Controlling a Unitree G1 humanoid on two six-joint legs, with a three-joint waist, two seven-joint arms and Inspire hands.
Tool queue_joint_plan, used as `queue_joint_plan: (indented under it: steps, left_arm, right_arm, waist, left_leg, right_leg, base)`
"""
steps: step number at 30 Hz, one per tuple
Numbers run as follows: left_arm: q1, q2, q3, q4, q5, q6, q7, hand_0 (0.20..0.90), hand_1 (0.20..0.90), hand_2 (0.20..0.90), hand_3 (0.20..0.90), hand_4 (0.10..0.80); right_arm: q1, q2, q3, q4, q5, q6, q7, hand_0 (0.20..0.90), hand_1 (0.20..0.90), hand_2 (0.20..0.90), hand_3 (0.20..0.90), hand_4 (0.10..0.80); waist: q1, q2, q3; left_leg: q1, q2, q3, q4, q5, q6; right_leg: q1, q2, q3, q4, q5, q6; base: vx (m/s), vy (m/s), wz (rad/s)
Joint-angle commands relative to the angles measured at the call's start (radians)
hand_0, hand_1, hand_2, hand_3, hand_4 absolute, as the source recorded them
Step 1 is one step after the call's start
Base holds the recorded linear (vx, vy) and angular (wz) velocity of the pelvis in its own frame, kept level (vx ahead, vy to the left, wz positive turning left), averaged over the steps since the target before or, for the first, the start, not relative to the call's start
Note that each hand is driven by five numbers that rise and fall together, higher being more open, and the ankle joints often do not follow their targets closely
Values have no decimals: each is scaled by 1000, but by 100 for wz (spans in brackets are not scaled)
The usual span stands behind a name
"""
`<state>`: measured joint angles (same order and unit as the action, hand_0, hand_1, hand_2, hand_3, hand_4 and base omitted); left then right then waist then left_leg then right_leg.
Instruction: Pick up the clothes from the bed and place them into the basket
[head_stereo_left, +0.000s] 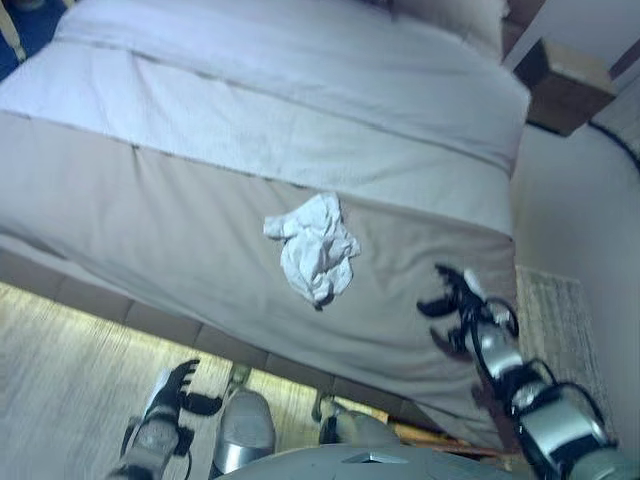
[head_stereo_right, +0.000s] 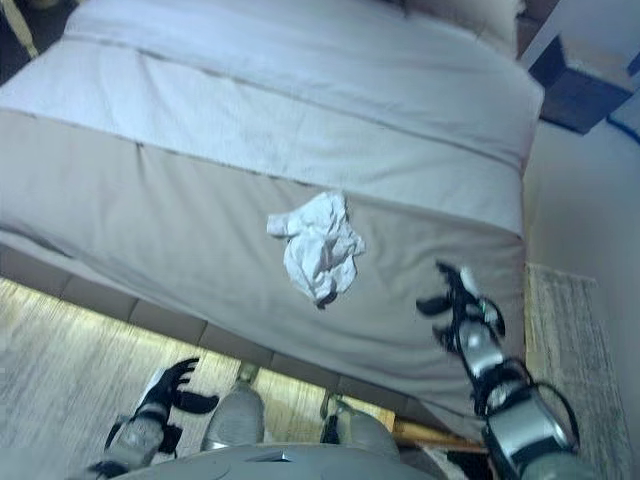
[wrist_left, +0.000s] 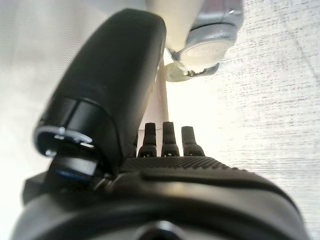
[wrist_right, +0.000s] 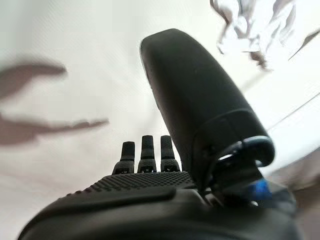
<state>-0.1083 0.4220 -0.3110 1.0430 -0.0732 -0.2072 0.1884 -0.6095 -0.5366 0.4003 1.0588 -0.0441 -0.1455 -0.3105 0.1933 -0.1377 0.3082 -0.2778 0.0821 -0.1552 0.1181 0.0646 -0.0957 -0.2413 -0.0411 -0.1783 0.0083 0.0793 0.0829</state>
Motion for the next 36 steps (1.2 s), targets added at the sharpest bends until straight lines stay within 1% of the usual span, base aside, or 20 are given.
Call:
queue_joint_plan:
  steps: [1, 4, 7, 8, 9, 10, 11, 12, 13, 14, 16, 17, 21, 23, 24, 25, 26, 27, 32, 36]
  left_arm:
    - [-25, 65, -17, -89, -55, -56, 34, 900, 900, 900, 900, 800]
    - [-11, 75, -13, -111, -63, -61, 43, 900, 900, 900, 900, 800]
    - [-2, 91, -9, -128, -57, -58, 35, 900, 900, 900, 900, 800]
    - [1, 98, -5, -133, -62, -61, 27, 900, 900, 900, 900, 800]
    - [1, 99, -4, -133, -61, -62, 25, 900, 900, 900, 900, 800]
    - [-10, 106, -2, -136, -67, -63, 15, 900, 900, 900, 900, 800]
    - [-14, 108, -1, -141, -72, -62, 12, 900, 900, 900, 900, 800]
    - [-30, 114, -5, -164, -92, -62, 9, 900, 900, 900, 900, 800]
    - [-33, 115, -6, -171, -99, -62, 7, 900, 900, 900, 900, 800]
    - [-43, 119, -14, -195, -126, -70, 3, 900, 900, 900, 900, 800]
    - [-46, 121, -24, -229, -143, -72, 4, 900, 900, 900, 900, 800]
    - [-45, 119, -32, -250, -160, -77, 8, 900, 900, 900, 900, 800]
    - [-40, 120, -45, -322, -189, -52, 32, 900, 900, 900, 900, 800]
    - [-31, 123, -44, -330, -193, -43, 33, 900, 900, 900, 900, 800]
    - [-29, 125, -43, -331, -193, -44, 33, 900, 900, 900, 900, 800]
    - [-19, 129, -39, -335, -192, -45, 33, 900, 900, 900, 900, 800]
    - [-14, 132, -37, -340, -198, -42, 33, 900, 900, 900, 900, 800]
    - [-8, 133, -34, -342, -199, -44, 29, 900, 900, 900, 900, 800]
    - [13, 140, -26, -351, -208, -52, 24, 900, 900, 900, 900, 800]
    - [21, 145, -18, -356, -210, -65, 16, 900, 900, 900, 900, 800]
  right_arm:
    - [-186, -106, 56, -113, -59, -61, -58, 900, 900, 900, 900, 800]
    - [-244, -134, 95, -147, -67, -80, -54, 900, 900, 900, 900, 800]
    - [-313, -161, 135, -173, -33, -30, -30, 900, 900, 900, 900, 800]
    - [-348, -160, 142, -149, -27, 6, 6, 900, 900, 900, 900, 800]
    - [-355, -159, 144, -143, -28, 14, 14, 900, 900, 900, 900, 800]
    - [-386, -154, 157, -93, -41, 96, 77, 900, 900, 900, 900, 800]
    - [-395, -151, 164, -74, -54, 125, 86, 900, 900, 900, 900, 800]
    - [-415, -144, 185, -11, -80, 185, 76, 900, 900, 900, 900, 800]
    - [-420, -143, 189, 2, -74, 198, 86, 900, 900, 900, 900, 800]
    - [-442, -130, 191, 44, -72, 233, 114, 900, 900, 900, 900, 800]
    - [-460, -122, 192, 67, -66, 260, 132, 900, 900, 900, 900, 800]
    - [-481, -118, 193, 86, -52, 291, 175, 900, 900, 900, 900, 800]
    - [-510, -119, 194, 130, -29, 297, 236, 900, 900, 900, 900, 800]
    - [-512, -129, 201, 136, -26, 285, 269, 900, 900, 900, 900, 800]
    - [-511, -131, 201, 136, -25, 282, 270, 900, 900, 900, 900, 800]
    - [-503, -135, 198, 137, -13, 268, 268, 596, 596, 596, 546, 446]
    - [-496, -137, 193, 138, -3, 261, 272, 521, 521, 521, 458, 358]
    - [-489, -137, 186, 139, -5, 256, 272, 300, 300, 300, 200, 100]
    - [-476, -156, 167, 138, -1, 218, 265, 300, 300, 300, 200, 100]
    - [-461, -161, 152, 130, 9, 194, 228, 300, 300, 300, 200, 100]
  waist:
    - [55, 29, 74]
    - [71, 37, 94]
    - [86, 48, 113]
    - [93, 56, 120]
    - [94, 58, 120]
    - [101, 65, 126]
    - [104, 69, 129]
    - [108, 84, 146]
    - [109, 88, 149]
    - [111, 101, 164]
    - [112, 116, 177]
    - [117, 128, 184]
    - [121, 169, 211]
    - [123, 183, 211]
    - [123, 185, 211]
    - [122, 189, 212]
    - [120, 193, 212]
    - [118, 198, 212]
    - [111, 209, 212]
    - [109, 205, 212]
  left_leg:
    - [-111, -109, 78, 160, -56, 74]
    - [-179, -125, 61, 226, -75, 79]
    - [-263, -142, 45, 299, -85, 83]
    - [-303, -148, 38, 332, -89, 87]
    - [-309, -148, 37, 337, -90, 87]
    - [-339, -149, 36, 359, -92, 91]
    - [-351, -151, 36, 368, -92, 93]
    - [-380, -148, 33, 380, -90, 95]
    - [-386, -148, 33, 382, -89, 96]
    - [-402, -150, 32, 383, -83, 98]
    - [-419, -153, 31, 382, -77, 100]
    - [-424, -151, 28, 398, -111, 99]
    - [-499, -164, 26, 449, -116, 113]
    - [-522, -166, 28, 477, -126, 118]
    - [-526, -168, 28, 484, -129, 119]
    - [-534, -171, 28, 496, -134, 120]
    - [-538, -173, 29, 503, -138, 121]
    - [-540, -174, 29, 506, -139, 122]
    - [-526, -174, 33, 500, -140, 121]
    - [-488, -171, 33, 478, -137, 117]
  right_leg:
    - [-60, -62, -25, 174, 24, -20]
    - [-122, -54, -33, 226, 3, -35]
    - [-197, -49, -41, 294, -20, -49]
    - [-237, -52, -41, 333, -31, -54]
    - [-244, -53, -41, 338, -33, -54]
    - [-277, -57, -42, 365, -38, -55]
    - [-289, -59, -42, 374, -39, -55]
    - [-320, -63, -41, 393, -40, -56]
    - [-327, -64, -41, 397, -41, -56]
    - [-347, -70, -40, 404, -42, -57]
    - [-370, -73, -39, 411, -41, -59]
    - [-383, -70, -26, 433, -73, -49]
    - [-474, -86, -10, 522, -102, -60]
    - [-498, -82, -10, 578, -132, -71]
    - [-502, -82, -9, 583, -134, -72]
    - [-509, -81, -6, 592, -137, -73]
    - [-514, -81, -5, 598, -139, -74]
    - [-518, -82, -6, 601, -139, -74]
    - [-508, -80, -6, 596, -141, -78]
    - [-469, -75, -11, 571, -139, -81]
  base:
    - [-76, -60, 6]
    - [-41, -49, 20]
    - [-14, -23, 9]
    - [0, 0, 0]
    - [0, 0, 0]
    - [0, 0, 0]
    - [-61, -25, 4]
    - [-70, -14, 10]
    - [-102, -2, 14]
    - [-64, 10, 15]
    - [-37, 12, 19]
    - [-13, -4, 23]
    - [-74, 39, 36]
    - [-30, 41, -50]
    - [-9, 9, -67]
    - [-3, 2, 7]
    - [-5, 8, 39]
    - [-8, 16, 18]
    - [3, 15, 0]
    - [-20, 2, -5]
